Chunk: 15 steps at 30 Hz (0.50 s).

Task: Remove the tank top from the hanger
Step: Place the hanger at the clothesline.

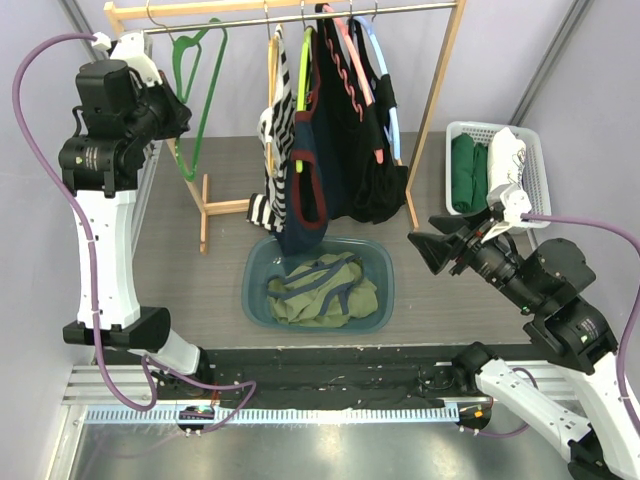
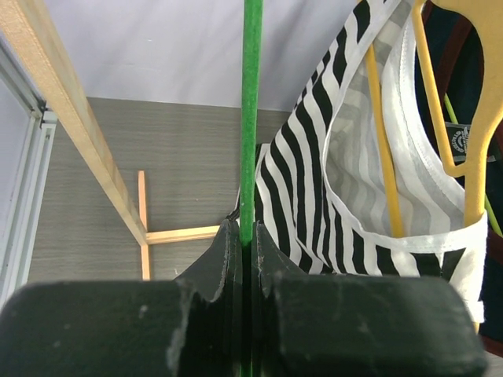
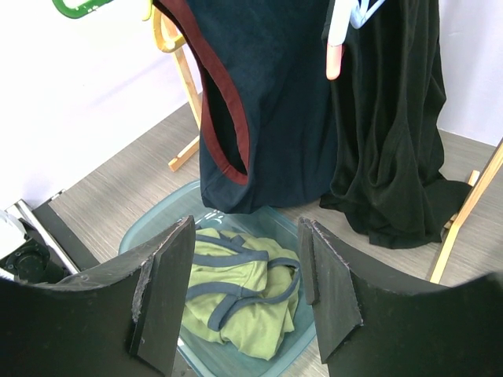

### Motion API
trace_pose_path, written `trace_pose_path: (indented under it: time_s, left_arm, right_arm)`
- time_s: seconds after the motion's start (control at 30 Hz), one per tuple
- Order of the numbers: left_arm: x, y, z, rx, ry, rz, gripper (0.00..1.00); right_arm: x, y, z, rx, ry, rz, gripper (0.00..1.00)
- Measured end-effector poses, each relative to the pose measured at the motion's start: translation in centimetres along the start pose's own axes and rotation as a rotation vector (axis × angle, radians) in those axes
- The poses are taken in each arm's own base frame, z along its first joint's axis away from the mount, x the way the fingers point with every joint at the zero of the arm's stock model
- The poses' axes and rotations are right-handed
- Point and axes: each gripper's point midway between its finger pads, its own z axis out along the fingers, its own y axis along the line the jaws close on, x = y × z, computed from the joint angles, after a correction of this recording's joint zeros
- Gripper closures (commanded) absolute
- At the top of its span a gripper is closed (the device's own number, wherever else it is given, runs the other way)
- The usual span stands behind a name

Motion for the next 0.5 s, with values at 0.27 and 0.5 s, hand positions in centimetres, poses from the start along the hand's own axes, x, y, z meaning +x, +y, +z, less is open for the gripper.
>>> trace_pose_path:
  time_s: [0.27, 0.5]
  left_arm:
    - [-0.1, 0.8, 0.1, -0.042, -0.007, -0.002, 1.0]
    - [0.2, 2.1, 0.4, -0.115, -0.003, 0.001, 1.0]
  right_arm:
    - [-0.2, 0.1, -0.5, -0.002, -0.011, -0.002, 0.39]
    - [-0.2, 0.1, -0.5, -0.002, -0.012, -0.001, 0.39]
